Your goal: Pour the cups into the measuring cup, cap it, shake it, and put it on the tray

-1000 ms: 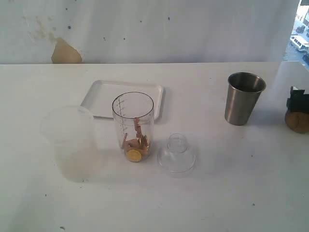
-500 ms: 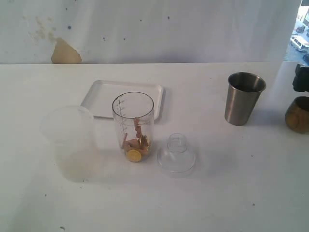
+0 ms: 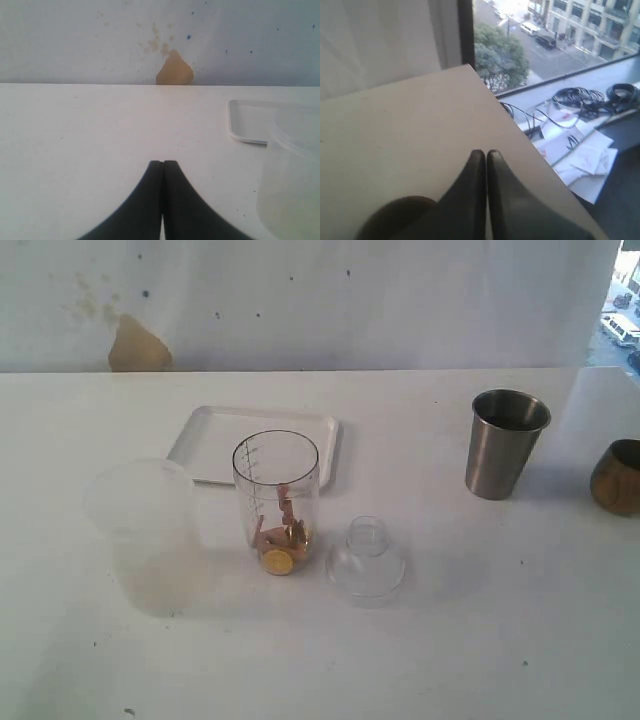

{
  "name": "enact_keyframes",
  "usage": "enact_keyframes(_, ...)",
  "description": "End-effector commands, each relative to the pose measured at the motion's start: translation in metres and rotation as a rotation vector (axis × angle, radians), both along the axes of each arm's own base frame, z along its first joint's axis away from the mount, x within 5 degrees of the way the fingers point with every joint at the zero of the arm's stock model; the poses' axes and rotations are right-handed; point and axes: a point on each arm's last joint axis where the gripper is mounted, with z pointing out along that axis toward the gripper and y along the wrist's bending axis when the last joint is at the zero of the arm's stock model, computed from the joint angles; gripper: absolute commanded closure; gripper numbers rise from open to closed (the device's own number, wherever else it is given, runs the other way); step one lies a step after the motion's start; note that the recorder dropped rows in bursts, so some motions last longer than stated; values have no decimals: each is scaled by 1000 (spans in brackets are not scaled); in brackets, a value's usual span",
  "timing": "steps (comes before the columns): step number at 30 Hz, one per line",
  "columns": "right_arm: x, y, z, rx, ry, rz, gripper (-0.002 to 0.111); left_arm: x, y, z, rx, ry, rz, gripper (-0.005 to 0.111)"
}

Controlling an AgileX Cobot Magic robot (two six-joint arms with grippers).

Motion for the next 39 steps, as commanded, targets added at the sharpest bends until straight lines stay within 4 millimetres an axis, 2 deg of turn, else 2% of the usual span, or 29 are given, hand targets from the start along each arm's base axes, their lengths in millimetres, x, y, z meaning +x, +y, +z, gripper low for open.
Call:
enact_keyframes(1,-5,-27,-32,40,44,-79,108,0,0,1,-11,1,1,3)
enact_keyframes(5,-3,-30,-47,117,-1,94,108,0,0,1,-11,1,1,3)
enact_keyframes(8,-14,-54,-53,116,2,62,108,0,0,1,-11,1,1,3)
enact_keyframes(9,-16,-56,-54,123,-2,68,108,0,0,1,-11,1,1,3)
enact_keyframes(15,-10,-45,-71,135,-49,264,108,0,0,1,-11,1,1,3)
enact_keyframes(20,-5,-50,-94,180,-5,249,108,0,0,1,-11,1,1,3)
enact_keyframes(28,7,-46,-80,102,-102,390,108,0,0,1,-11,1,1,3)
enact_keyframes(30,7,-45,-76,129,-139,395,108,0,0,1,-11,1,1,3)
enact_keyframes(33,4,-41,-54,157,-213,393,104,0,0,1,-11,1,1,3)
enact_keyframes(35,-1,-45,-34,117,-188,325,88,0,0,1,-11,1,1,3)
enact_keyframes(36,-3,-46,-20,100,-168,306,68,0,0,1,-11,1,1,3)
enact_keyframes(37,-5,-44,-13,109,-165,310,53,0,0,1,-11,1,1,3)
enact_keyframes(38,-6,-39,-1,142,-175,329,23,0,0,1,-11,1,1,3)
enact_keyframes(39,-6,-28,1,131,-143,407,3,0,0,1,-11,1,1,3)
